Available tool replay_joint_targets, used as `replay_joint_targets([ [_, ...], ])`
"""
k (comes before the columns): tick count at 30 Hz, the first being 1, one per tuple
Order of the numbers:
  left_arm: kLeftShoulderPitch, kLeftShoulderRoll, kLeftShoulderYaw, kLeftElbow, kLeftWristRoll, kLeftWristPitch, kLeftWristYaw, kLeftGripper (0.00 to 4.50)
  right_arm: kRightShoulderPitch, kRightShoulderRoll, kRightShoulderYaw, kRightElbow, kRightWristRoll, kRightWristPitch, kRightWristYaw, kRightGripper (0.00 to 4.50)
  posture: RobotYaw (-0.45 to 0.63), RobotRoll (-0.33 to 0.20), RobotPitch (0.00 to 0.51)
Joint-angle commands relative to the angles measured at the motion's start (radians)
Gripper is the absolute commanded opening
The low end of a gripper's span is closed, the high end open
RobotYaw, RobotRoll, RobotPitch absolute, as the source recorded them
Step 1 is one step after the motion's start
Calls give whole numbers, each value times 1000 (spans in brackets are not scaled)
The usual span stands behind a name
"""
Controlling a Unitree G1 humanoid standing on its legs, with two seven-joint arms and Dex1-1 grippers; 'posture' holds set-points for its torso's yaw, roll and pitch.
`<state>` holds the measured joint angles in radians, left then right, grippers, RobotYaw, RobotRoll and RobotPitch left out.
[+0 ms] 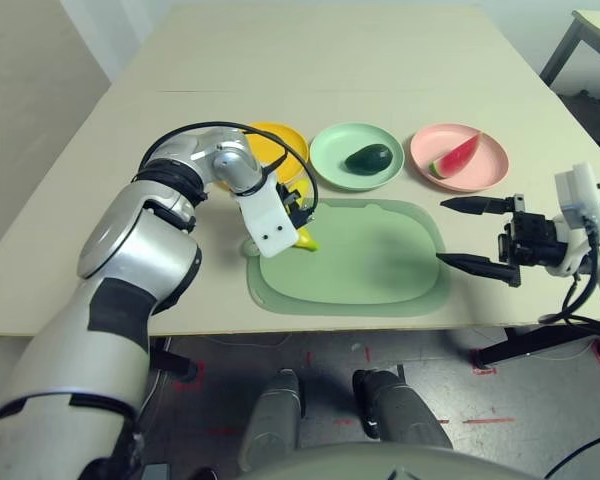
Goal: Place the fruits into color-matched plates.
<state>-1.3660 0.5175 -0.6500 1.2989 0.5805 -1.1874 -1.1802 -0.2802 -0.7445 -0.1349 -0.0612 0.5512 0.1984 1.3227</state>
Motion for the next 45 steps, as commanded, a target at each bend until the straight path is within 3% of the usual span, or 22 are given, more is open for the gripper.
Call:
replay_joint_targets([
  [1, -60, 25, 47, 8, -40, 66, -41, 1606, -9, 3, -1, 8, -1, 4, -19, 4500, -120, 0, 142],
  [7, -104, 63, 108, 22, -63, 225, -29, 1606, -25, 41, -12, 10, 7, 49, -129, 4500, -114, 0, 140],
  [11, -101, 19, 312, 39, -280, 457, -231, 1606, -33, 44, -3, 15, -2, 41, -139, 4500, -118, 0, 136],
  [15, -92, 2, 418, 17, -386, 584, -388, 1606, -34, 37, 1, 22, -7, 32, -125, 4500, -118, 0, 131],
  [20, -56, -3, 337, -89, -725, 910, -434, 1606, -39, 37, 6, 26, -10, 28, -116, 4500, -112, 0, 127],
  [24, -18, 81, 190, -256, -1007, 1156, -434, 1606, -32, 35, 5, 18, -4, 34, -109, 4500, -111, 0, 125],
  [26, -21, 116, 136, -281, -1068, 1195, -434, 1606, -28, 35, 4, 11, -1, 37, -107, 4500, -112, 0, 125],
  [29, -48, 129, 101, -211, -1005, 1099, -434, 1606, -18, 34, 3, -2, 3, 38, -105, 4500, -113, 0, 125],
  [33, -78, 126, 99, -74, -757, 848, -396, 1606, 8, 27, -9, -22, 12, 35, -97, 4500, -117, 0, 125],
  [39, -73, 115, 42, -4, -420, 593, -116, 1606, 26, 30, -17, -45, 20, 36, -109, 4500, -130, 0, 128],
  [45, -67, 79, 24, 30, -219, 499, 97, 1606, 29, 29, -14, -57, 22, 44, -125, 4500, -141, 0, 133],
])
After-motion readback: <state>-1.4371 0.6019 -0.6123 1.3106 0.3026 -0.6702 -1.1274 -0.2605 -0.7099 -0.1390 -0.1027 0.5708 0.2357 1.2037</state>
